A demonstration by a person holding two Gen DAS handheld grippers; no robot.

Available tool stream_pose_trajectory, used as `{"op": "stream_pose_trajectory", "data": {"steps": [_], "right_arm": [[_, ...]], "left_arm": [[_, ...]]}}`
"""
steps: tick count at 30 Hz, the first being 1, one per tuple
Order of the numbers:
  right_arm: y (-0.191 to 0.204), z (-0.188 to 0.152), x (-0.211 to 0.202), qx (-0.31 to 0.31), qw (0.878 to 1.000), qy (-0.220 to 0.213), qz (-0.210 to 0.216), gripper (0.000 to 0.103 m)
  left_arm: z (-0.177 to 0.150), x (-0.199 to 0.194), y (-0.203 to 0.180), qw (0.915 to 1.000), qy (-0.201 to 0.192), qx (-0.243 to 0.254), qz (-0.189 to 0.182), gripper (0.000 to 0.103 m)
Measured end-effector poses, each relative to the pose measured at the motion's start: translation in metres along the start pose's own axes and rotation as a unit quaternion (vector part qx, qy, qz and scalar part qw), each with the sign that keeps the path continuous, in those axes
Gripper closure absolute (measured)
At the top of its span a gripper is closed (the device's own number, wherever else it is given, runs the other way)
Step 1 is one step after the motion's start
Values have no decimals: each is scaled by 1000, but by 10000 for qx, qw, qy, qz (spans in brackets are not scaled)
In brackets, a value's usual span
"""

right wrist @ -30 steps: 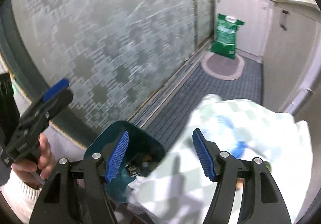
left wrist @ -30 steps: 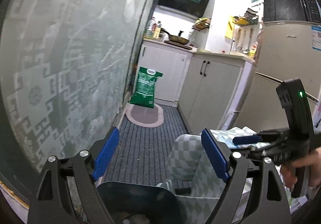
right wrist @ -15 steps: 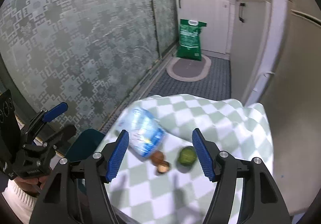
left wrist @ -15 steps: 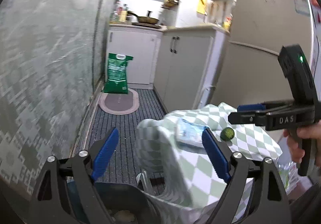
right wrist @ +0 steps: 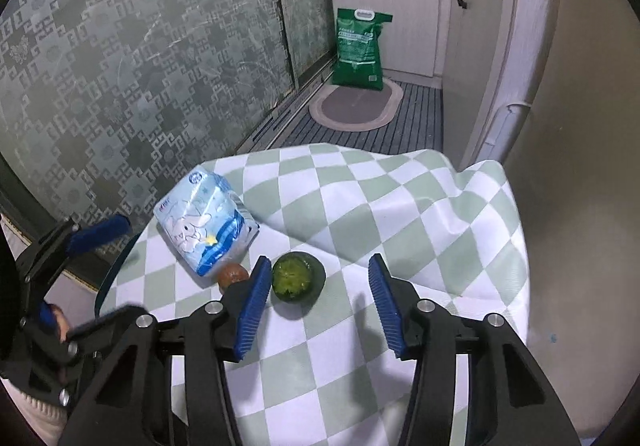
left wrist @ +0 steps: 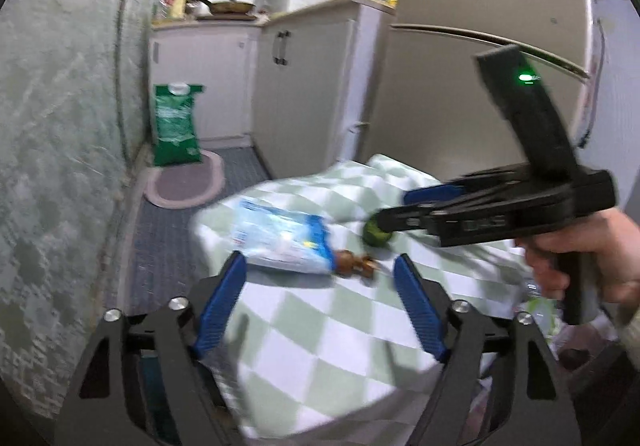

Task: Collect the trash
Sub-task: 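Grasp the green avocado on the cloth with the right tool, then grasp the brown walnut beside the printed bag with the left tool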

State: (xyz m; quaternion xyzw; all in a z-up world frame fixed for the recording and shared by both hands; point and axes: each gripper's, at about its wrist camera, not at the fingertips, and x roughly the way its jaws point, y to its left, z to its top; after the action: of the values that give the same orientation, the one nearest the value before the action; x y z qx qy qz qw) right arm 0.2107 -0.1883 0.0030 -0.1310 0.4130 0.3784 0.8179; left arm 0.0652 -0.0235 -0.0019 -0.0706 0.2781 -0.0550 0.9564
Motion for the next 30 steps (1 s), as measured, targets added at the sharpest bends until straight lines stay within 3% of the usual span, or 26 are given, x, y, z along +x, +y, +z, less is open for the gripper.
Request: {"op": "stream_pose_trajectory", "data": {"steps": [7,9,13,19,22,30], "right_arm": [[2,-2,9,-108,9998,114,142,58],[1,-1,10,-167,9997,118,153,58],[4,0,12,-247,9993,149,238,58],[4,-2,22,-153,9982,256,519,65],[-3,-1,21,58,9969,251,740,76],[-12,-1,9,214,9960,153,855,78]], "left_arm": [[-6,14,-15,9986,383,31,-371,47],[-7,18,-18,9983,453,45,-363,49],[-8,27,-27,9969,651,115,-434,62],[-8,37,-35,9959,784,173,-425,63],[-6,40,-34,9961,788,74,-400,63],[0,51,-35,9967,796,-23,-167,63]]}}
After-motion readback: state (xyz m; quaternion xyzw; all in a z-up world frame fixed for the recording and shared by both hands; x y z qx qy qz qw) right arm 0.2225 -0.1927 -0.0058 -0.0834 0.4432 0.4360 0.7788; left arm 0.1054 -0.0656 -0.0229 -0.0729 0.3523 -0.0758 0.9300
